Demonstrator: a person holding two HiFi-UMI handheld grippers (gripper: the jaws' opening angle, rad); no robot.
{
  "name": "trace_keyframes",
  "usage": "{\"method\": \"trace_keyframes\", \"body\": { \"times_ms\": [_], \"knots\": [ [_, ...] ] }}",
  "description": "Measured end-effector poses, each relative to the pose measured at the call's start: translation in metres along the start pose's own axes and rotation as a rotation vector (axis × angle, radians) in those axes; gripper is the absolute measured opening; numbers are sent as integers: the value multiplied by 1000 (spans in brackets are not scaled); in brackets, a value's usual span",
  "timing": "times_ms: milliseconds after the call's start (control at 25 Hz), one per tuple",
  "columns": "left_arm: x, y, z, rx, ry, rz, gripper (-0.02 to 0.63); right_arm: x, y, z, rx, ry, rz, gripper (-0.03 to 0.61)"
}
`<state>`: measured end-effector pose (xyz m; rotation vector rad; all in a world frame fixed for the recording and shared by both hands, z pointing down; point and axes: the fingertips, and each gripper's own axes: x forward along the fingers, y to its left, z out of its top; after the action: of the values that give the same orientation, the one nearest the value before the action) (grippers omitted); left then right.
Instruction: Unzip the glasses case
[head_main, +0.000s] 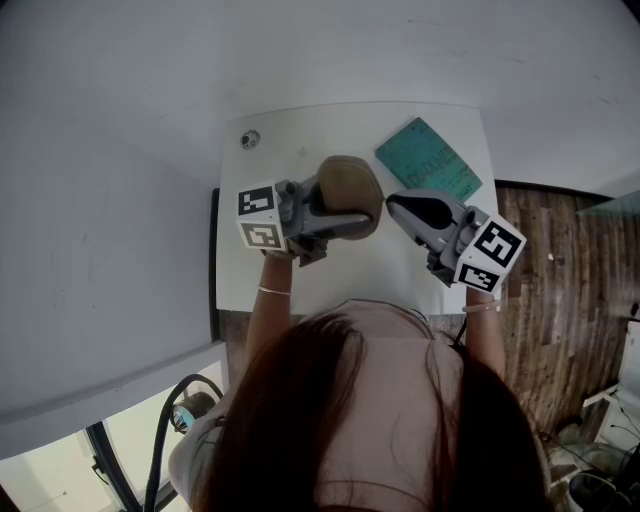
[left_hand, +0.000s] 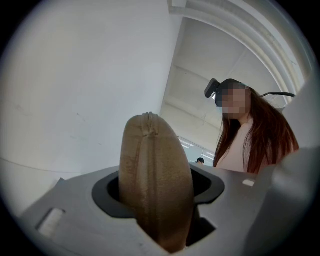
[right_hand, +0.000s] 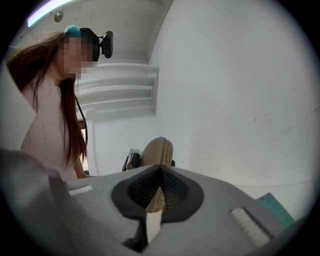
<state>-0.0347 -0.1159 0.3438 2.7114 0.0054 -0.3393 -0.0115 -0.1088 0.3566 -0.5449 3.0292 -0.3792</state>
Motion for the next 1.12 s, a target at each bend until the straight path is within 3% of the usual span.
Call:
{"method": "trace_keyframes", "body": {
  "times_ms": [520, 1120],
  "knots": [
    [-8, 4, 21, -38, -158, -14, 296, 1, 3, -8, -7, 22, 13, 3],
    [-14, 8, 22, -72, -204, -13, 296, 4, 3, -10, -7, 30, 13, 3]
  ]
}}
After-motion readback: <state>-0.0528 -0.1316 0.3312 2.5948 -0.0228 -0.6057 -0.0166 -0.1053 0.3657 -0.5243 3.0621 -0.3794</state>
